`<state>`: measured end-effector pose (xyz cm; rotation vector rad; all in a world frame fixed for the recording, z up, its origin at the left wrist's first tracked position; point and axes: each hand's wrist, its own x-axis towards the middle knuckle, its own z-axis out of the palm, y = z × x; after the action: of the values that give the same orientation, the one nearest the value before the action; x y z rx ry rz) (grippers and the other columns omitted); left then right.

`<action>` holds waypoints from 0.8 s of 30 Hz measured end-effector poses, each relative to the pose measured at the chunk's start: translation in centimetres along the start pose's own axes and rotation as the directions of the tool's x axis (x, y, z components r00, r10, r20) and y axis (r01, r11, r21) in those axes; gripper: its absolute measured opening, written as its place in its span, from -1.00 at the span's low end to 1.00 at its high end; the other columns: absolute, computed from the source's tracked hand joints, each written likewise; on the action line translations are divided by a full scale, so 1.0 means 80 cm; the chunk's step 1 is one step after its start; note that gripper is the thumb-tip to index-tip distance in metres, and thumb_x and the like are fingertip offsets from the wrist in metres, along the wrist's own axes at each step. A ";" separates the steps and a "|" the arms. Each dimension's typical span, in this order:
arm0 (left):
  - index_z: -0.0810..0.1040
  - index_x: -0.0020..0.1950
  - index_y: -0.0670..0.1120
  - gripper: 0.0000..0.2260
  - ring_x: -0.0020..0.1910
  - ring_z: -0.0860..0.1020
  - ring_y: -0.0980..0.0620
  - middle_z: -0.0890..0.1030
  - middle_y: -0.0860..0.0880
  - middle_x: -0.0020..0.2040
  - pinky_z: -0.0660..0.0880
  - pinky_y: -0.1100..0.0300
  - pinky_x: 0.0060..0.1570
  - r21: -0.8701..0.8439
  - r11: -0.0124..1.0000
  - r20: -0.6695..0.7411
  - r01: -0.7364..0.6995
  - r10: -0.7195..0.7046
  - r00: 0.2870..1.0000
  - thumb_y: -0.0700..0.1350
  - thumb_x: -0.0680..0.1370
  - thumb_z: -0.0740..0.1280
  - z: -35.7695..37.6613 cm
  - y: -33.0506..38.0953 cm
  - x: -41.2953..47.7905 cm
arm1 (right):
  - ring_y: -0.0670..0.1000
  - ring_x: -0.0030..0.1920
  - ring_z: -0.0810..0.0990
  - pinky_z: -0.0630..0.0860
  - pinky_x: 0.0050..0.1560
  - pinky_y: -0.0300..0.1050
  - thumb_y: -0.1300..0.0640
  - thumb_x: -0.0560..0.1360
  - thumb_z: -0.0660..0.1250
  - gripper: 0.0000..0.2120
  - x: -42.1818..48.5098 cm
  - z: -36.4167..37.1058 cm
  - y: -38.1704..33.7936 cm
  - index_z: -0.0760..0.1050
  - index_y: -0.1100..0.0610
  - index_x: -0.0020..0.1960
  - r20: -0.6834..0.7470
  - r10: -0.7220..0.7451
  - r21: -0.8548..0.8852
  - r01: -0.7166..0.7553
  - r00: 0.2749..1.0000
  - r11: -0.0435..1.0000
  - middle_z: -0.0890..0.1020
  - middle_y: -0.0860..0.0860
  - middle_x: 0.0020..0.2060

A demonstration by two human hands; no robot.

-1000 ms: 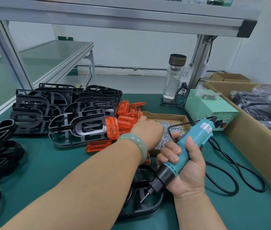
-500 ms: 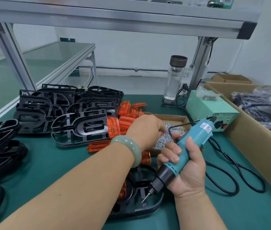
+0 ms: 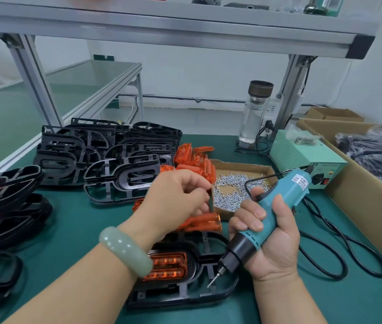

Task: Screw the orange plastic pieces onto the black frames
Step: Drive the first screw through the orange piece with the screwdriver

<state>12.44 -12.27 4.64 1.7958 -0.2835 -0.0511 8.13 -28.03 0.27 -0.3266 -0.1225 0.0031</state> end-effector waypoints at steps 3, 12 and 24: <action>0.67 -0.20 0.01 -0.80 -0.35 0.64 0.06 0.67 -0.05 -0.34 0.52 0.34 -0.35 -0.068 0.998 -0.075 -0.006 0.001 0.997 -0.28 0.46 0.37 -0.026 -0.001 -0.023 | -0.14 -0.54 0.40 0.46 -0.45 -0.24 0.08 0.11 0.68 -0.48 0.000 0.002 0.003 0.49 0.10 -0.05 0.005 -0.013 -0.001 0.013 1.000 1.000 0.39 -0.08 -0.47; 0.68 -0.19 0.11 -0.72 -0.34 0.62 0.13 0.66 -0.04 -0.33 0.52 0.37 -0.30 -0.157 0.986 -0.267 -0.051 0.007 0.964 -0.31 0.44 0.39 -0.043 -0.029 -0.068 | -0.16 -0.52 0.38 0.45 -0.41 -0.28 -0.03 0.46 0.25 -0.85 0.004 0.026 0.021 0.45 0.05 -0.09 -0.124 -0.221 -0.111 0.208 0.967 0.972 0.38 -0.12 -0.46; 0.66 -0.14 0.09 -0.73 -0.29 0.62 0.09 0.67 -0.07 -0.30 0.53 0.33 -0.25 -0.205 0.976 -0.214 -0.078 0.034 0.976 -0.31 0.45 0.38 -0.046 -0.040 -0.078 | -0.13 -0.50 0.39 0.44 -0.35 -0.27 0.02 0.39 0.34 -0.86 0.020 0.045 0.035 0.42 0.03 -0.14 -0.288 -0.404 -0.125 0.384 0.868 0.915 0.40 -0.12 -0.43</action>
<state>7.61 -6.67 1.72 1.5646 -0.1704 0.1432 9.30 -24.17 2.93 -0.3571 0.1245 -0.4597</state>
